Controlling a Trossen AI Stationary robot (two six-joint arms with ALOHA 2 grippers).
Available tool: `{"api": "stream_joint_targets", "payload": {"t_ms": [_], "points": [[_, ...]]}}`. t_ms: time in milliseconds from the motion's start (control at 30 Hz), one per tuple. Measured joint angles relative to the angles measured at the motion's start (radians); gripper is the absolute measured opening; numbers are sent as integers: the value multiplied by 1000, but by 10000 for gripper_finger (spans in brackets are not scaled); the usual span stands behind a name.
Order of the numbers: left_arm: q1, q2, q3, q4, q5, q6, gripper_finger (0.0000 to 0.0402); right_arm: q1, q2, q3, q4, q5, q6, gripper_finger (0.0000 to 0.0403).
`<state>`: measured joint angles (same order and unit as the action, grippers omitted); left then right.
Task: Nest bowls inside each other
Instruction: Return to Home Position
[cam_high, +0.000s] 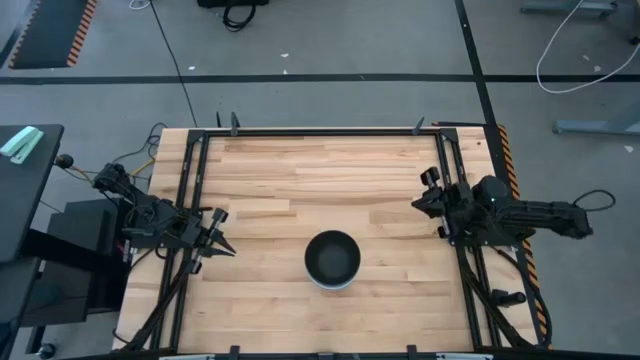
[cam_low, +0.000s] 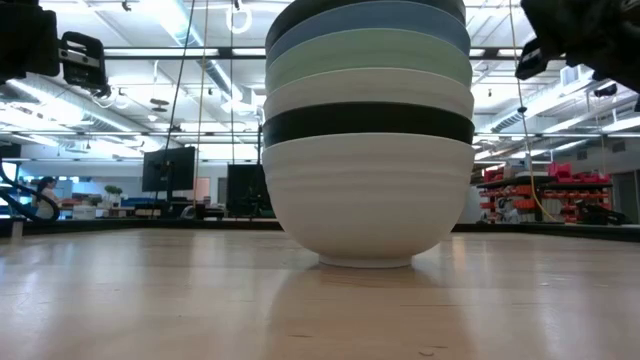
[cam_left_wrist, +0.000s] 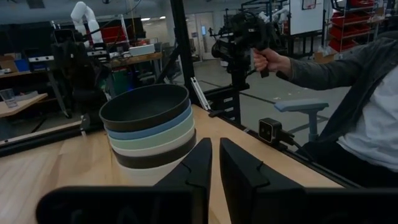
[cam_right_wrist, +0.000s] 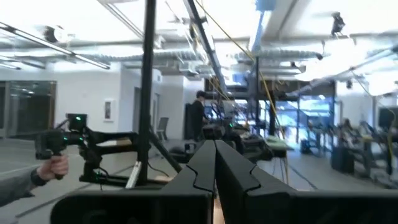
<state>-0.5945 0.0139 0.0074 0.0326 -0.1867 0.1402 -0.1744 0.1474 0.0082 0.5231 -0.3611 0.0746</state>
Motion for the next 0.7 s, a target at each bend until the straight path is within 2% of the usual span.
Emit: {"api": "stream_joint_targets", "payload": {"t_ms": [167, 400, 700], "points": [[0, 0, 0, 0, 0, -2, 33, -52, 0, 0, 93, -120, 23, 18], [0, 0, 0, -1, 5, -29, 28, -62, -6, 0, 157, -164, 27, 18], [0, 0, 0, -7, 50, -51, 40, -61, -146, 1, 162, -281, 59, 18]]}}
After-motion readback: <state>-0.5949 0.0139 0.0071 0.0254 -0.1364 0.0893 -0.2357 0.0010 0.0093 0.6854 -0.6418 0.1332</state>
